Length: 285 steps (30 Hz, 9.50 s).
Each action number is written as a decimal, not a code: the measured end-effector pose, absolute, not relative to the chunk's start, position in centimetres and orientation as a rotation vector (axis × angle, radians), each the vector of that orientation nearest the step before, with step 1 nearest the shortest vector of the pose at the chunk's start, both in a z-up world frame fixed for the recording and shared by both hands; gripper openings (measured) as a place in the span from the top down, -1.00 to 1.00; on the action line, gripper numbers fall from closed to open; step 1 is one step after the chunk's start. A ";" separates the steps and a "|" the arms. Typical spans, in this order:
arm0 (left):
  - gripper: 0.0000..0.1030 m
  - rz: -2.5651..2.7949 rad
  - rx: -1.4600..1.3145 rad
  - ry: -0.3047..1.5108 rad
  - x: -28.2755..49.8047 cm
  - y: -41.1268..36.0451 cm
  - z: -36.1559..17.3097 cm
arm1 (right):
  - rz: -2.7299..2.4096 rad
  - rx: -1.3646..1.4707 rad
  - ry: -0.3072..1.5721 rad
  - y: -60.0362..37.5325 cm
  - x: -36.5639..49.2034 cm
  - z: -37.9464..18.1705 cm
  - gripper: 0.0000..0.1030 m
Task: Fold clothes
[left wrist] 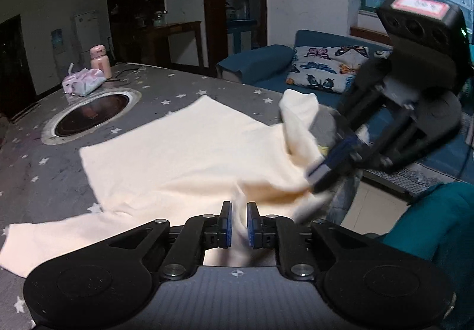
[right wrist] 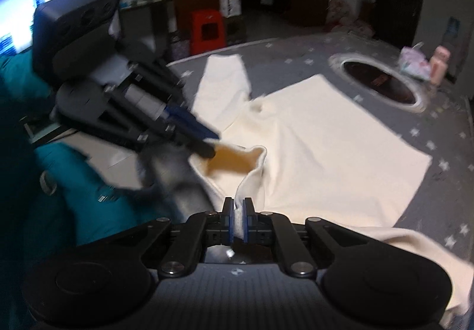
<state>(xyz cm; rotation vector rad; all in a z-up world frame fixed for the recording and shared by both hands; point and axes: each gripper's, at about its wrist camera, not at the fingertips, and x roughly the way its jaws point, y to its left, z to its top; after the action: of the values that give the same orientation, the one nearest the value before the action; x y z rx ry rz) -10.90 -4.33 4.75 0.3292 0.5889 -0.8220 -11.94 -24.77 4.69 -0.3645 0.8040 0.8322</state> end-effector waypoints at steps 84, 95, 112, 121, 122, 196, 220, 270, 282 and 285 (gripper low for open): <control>0.91 -0.188 0.263 0.719 14.5 -1.4 1.3 | 0.326 -0.109 0.886 -31.2 15.1 1.1 0.90; 0.74 -0.137 0.247 0.737 17.0 0.0 1.0 | 0.333 -0.135 0.873 -30.0 17.9 1.3 0.77; 0.73 -0.536 0.293 0.629 -1.1 -3.9 2.3 | 0.785 -0.342 0.780 -20.9 -0.6 2.4 0.66; 0.69 -0.566 0.309 0.634 -3.3 -4.0 0.3 | 0.743 -0.328 0.727 -20.5 -4.5 1.0 0.66; 0.68 -0.566 0.306 0.640 -3.2 -4.0 0.4 | 0.729 -0.291 0.723 -21.3 -4.5 1.5 0.66; 0.20 -0.731 0.283 0.647 -4.2 -8.9 -0.1 | -0.033 0.349 0.793 -44.8 1.7 -0.8 0.86; 0.16 -0.733 0.271 0.643 -4.1 -8.7 -0.2 | 0.017 0.124 0.668 -42.8 -2.3 1.3 0.78; 0.32 0.223 0.168 0.691 0.8 12.8 -0.1 | 0.136 0.012 0.750 -37.8 1.0 -1.4 -0.16; 0.43 -0.220 0.046 0.622 1.1 3.0 3.2 | 0.140 0.018 0.733 -37.3 0.1 -0.7 -0.16; 0.43 -0.277 0.052 0.632 1.7 1.5 2.3 | 0.141 0.023 0.739 -37.2 0.0 -1.0 -0.16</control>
<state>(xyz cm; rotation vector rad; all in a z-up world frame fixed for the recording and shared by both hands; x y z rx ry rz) 1.70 1.52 2.30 0.0516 0.6316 -0.2770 -0.01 -37.20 -0.96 0.0227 0.7392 0.1413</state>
